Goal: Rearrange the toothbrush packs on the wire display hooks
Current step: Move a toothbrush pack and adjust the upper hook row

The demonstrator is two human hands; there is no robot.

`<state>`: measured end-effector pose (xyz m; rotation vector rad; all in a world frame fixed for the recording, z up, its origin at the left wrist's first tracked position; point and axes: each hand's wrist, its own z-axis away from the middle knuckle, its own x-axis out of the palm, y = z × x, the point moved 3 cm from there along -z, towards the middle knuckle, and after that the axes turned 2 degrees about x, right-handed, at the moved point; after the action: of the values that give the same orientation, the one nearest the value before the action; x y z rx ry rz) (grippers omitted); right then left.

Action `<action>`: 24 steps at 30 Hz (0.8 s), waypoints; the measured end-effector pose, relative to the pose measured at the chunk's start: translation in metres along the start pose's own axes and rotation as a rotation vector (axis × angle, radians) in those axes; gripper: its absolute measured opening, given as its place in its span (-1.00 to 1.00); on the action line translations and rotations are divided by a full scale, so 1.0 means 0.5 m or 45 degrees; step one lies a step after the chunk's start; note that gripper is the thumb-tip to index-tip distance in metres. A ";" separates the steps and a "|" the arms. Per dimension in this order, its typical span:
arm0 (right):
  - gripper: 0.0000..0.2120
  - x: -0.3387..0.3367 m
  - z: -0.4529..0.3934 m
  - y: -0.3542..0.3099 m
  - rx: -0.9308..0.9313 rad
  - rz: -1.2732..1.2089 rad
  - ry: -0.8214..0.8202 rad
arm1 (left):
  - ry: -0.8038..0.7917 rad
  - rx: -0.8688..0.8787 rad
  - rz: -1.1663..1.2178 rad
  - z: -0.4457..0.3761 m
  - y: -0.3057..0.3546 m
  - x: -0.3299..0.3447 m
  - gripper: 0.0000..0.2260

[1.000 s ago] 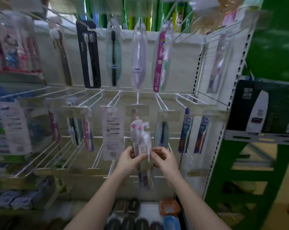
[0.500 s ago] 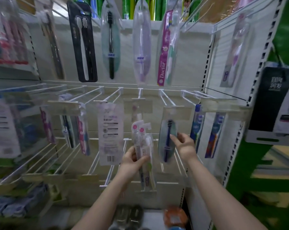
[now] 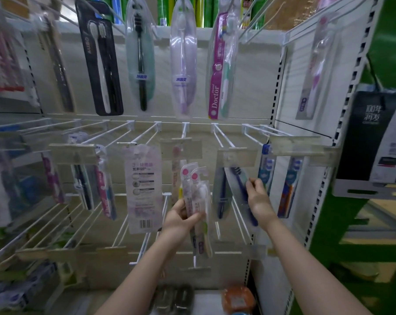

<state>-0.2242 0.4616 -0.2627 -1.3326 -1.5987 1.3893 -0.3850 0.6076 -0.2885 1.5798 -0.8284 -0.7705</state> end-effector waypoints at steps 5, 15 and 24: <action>-0.81 0.035 0.011 0.017 0.001 0.006 -0.076 | -0.011 -0.016 0.010 0.003 0.006 -0.002 -0.71; -0.55 0.076 -0.002 0.010 0.085 -0.251 -0.255 | -0.002 -0.024 -0.029 -0.001 0.015 -0.029 -0.70; -0.82 0.078 0.023 -0.001 0.051 -0.312 -0.283 | -0.029 -0.011 -0.020 -0.010 0.017 -0.020 -0.74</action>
<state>-0.2463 0.4948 -0.2711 -0.9474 -1.8006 1.4459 -0.3870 0.6174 -0.2788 1.5740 -0.8295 -0.8037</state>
